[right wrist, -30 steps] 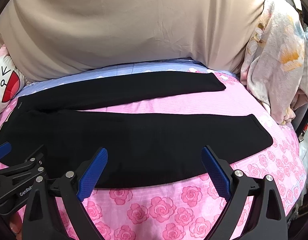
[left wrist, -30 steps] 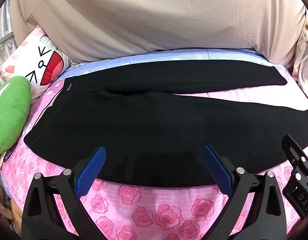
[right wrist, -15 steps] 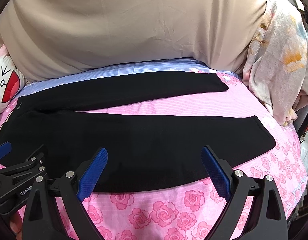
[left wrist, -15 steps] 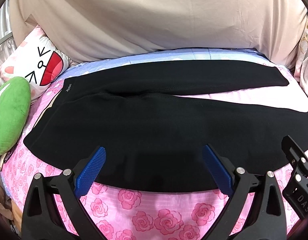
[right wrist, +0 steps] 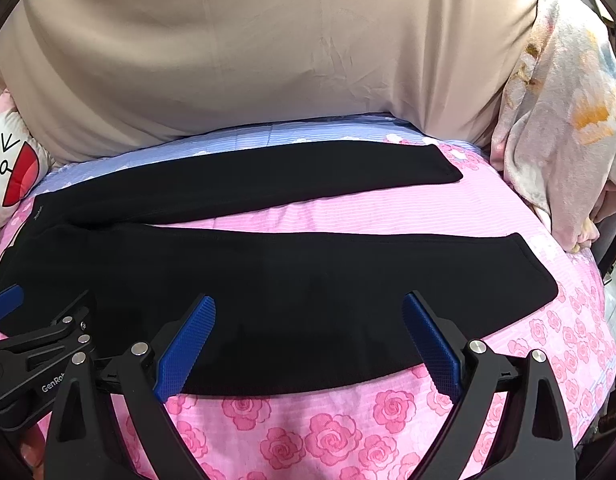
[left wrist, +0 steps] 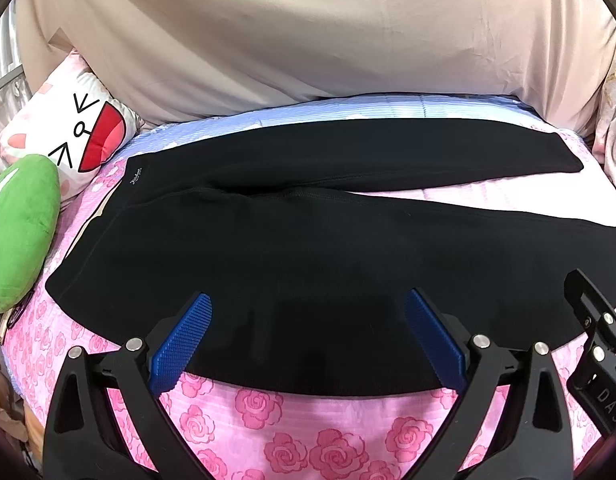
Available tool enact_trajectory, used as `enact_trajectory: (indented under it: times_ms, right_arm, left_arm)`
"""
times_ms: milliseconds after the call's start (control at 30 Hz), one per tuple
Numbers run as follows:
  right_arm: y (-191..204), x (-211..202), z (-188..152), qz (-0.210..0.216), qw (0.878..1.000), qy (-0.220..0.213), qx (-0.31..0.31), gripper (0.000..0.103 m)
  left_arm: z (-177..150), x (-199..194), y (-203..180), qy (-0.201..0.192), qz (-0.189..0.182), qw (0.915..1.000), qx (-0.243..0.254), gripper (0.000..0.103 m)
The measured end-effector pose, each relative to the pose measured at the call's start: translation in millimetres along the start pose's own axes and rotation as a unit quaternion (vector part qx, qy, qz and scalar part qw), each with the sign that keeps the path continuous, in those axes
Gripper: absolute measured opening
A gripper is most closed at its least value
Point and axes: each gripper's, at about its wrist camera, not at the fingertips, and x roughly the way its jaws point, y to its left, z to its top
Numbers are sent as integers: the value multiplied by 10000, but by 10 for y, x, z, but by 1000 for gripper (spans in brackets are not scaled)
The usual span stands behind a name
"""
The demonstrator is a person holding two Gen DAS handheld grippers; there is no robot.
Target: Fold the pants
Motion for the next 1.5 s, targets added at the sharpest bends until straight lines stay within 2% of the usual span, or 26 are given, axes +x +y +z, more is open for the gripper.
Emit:
enact_trajectory:
  times_ms: [100, 200, 267, 367, 433, 500, 600, 733, 800, 900, 1067, 1133, 1167, 1200, 1233, 1267, 1300, 1333, 1367, 1400, 1433, 1500]
  right_arm:
    - [-12, 34, 4, 45, 10000, 19, 18, 93]
    - [-135, 156, 38, 298, 9994, 91, 130, 93]
    - [-396, 336, 141, 614, 9976, 223, 246, 93]
    - [-945, 628, 401, 785, 9954, 138, 522, 93]
    - [-1476, 974, 700, 714, 9941, 147, 798, 93]
    - [-1802, 1245, 927, 512, 9944, 171, 909, 93]
    - [-2187, 1782, 1386, 230, 9977, 193, 604, 93]
    - [-2394, 2318, 1805, 306, 9980, 294, 478, 93]
    - [-2456, 2640, 1975, 453, 9963, 494, 537, 93]
    - [-2452, 3030, 2106, 400, 9957, 730, 416, 93]
    - [-2352, 3439, 2133, 322, 9931, 1096, 273, 92]
    - [-2276, 3430, 2124, 348, 9949, 945, 96, 74]
    - [-2245, 3407, 2123, 376, 9949, 930, 47, 59]
    - [-2226, 3384, 2121, 393, 9950, 914, 32, 26]
    - [-2206, 3341, 2117, 616, 9938, 927, 47, 17]
    - [-2190, 3301, 2111, 734, 9929, 934, 76, 14]
    - [-2160, 3245, 2107, 676, 9938, 879, 30, 13]
    - [-2113, 3146, 2093, 638, 9948, 796, -66, 12]
    - [-2090, 3063, 2082, 652, 9952, 731, -85, 12]
    - [-2076, 2916, 2075, 683, 9958, 606, -50, 12]
    - [-2069, 2818, 2077, 709, 9961, 524, -27, 12]
    - [-2074, 2519, 2091, 780, 9966, 276, 25, 11]
  left_arm:
    - [14, 27, -5, 17, -21, 10000, 5, 95]
    - [31, 79, 23, 83, -74, 9999, -26, 96]
    - [56, 130, 94, 134, -161, 9997, -88, 96]
    - [110, 200, 232, 110, -169, 9996, -211, 97]
    - [185, 280, 397, 45, -99, 9993, -360, 98]
    - [302, 408, 594, 23, -15, 9987, -507, 98]
    - [548, 638, 941, 20, 175, 9969, -773, 98]
    - [987, 1031, 1548, -35, 435, 9915, -1223, 98]
    - [1199, 1275, 1841, 51, 440, 9899, -1348, 98]
    - [1496, 1712, 2292, 212, 405, 9866, -1563, 98]
    - [1763, 2497, 2881, 860, 649, 9783, -1772, 98]
    - [1787, 2797, 3054, 1113, 983, 9742, -1700, 98]
    - [1779, 2884, 3107, 1188, 1062, 9725, -1696, 98]
    - [1762, 3011, 3189, 1320, 1048, 9696, -1774, 98]
    - [1754, 3075, 3239, 1351, 916, 9681, -1899, 98]
    - [1744, 3080, 3256, 1296, 833, 9676, -2003, 98]
    - [1763, 3076, 3266, 1264, 768, 9685, -2001, 92]
    - [1781, 3062, 3251, 1282, 695, 9703, -1928, 70]
    - [1806, 3020, 3219, 1263, 605, 9729, -1837, 54]
    - [1824, 2953, 3205, 1317, 385, 9734, -1834, 32]
    - [1833, 2848, 3199, 1340, 196, 9722, -1910, 20]
    - [1844, 2520, 3147, 1124, 0, 9759, -1871, 16]
